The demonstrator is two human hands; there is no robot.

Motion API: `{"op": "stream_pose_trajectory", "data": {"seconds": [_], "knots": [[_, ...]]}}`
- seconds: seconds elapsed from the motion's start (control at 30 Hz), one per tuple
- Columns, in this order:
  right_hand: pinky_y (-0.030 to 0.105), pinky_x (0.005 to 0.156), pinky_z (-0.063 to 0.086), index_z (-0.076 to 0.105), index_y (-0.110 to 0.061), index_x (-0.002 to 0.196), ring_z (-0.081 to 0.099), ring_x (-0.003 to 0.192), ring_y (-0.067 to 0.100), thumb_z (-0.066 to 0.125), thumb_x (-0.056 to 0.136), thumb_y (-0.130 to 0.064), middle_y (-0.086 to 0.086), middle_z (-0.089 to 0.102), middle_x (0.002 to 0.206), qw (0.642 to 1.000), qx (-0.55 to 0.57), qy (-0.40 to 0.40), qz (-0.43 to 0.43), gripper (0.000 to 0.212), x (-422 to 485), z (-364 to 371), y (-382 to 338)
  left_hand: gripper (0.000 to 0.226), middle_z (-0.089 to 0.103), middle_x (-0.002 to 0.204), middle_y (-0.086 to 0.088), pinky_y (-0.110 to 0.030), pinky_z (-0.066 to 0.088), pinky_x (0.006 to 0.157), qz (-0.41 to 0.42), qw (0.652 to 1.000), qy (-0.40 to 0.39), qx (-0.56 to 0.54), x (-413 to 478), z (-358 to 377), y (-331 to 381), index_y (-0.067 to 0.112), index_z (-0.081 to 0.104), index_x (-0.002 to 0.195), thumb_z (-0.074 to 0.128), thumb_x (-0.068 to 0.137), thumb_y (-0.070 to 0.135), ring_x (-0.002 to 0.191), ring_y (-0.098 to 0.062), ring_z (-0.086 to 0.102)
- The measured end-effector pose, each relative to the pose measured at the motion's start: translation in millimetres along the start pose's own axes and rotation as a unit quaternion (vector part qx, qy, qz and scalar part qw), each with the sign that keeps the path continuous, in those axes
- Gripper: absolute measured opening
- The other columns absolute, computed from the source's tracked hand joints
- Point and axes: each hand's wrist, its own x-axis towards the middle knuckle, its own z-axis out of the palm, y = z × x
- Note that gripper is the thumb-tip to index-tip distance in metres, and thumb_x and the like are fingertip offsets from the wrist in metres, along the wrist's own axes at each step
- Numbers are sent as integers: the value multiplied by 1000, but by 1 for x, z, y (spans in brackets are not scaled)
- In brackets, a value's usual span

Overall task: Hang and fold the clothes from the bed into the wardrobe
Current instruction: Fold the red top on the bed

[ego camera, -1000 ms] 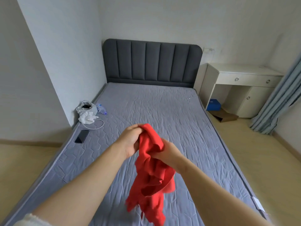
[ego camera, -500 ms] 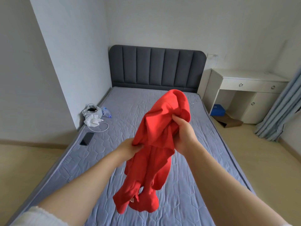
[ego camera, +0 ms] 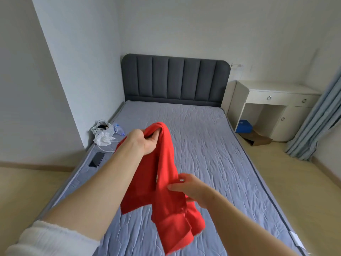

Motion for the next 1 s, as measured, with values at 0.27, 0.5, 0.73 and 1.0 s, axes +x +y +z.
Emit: {"op": "stream_pose_trajectory", "data": {"seconds": [0.27,0.5,0.73,1.0], "knots": [[17,41,46,61,-8,87,63,45,8,42,97,-11,2,70,60,896,439,44,-43,22,12,-6,-34,64,22,153,6,-47,20,111,73,868,-171,460,-4,-25,-5,28,22,146,52,90,34,139,-14,22],[26,37,50,51,-2,74,57,33,16,41,99,-11,8,58,42,754,651,80,-19,28,24,-6,-55,76,55,124,3,-24,50,80,6,742,-193,642,7,-69,-17,31,34,135,73,76,3,99,-12,59],[31,40,51,49,-9,74,57,34,15,46,97,-15,6,55,44,836,533,124,33,24,17,-11,-43,15,61,75,-9,-27,39,61,227,636,2,737,22,-77,-12,14,58,71,63,75,1,71,-24,56],[35,85,45,44,-10,127,53,104,29,64,77,-1,16,47,120,959,45,275,-46,55,16,-23,-29,11,67,95,-7,-29,35,66,372,472,-75,796,9,-45,-25,14,63,93,59,83,11,92,-29,59]]}}
